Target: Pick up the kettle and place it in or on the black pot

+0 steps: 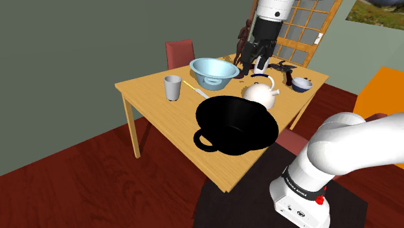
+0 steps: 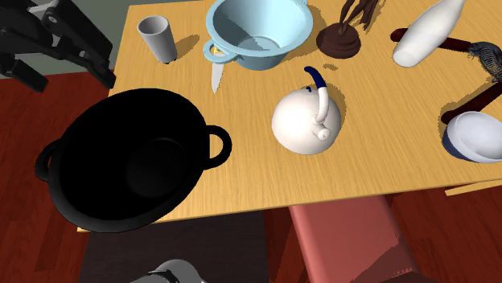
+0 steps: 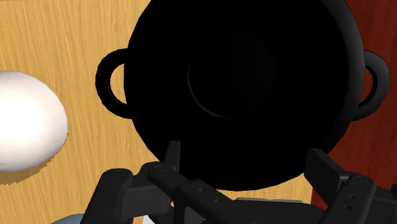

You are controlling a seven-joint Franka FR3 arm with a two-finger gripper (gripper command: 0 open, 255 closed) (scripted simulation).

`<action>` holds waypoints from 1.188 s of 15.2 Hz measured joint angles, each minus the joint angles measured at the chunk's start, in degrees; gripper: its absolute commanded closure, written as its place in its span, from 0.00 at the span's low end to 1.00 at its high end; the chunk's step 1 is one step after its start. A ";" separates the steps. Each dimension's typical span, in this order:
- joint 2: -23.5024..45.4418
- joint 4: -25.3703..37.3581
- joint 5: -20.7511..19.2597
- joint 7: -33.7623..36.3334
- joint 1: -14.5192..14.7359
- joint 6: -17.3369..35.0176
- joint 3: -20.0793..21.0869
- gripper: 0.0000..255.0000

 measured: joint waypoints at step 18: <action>12.60 1.18 -10.60 -21.93 -6.09 13.26 -19.44 0.00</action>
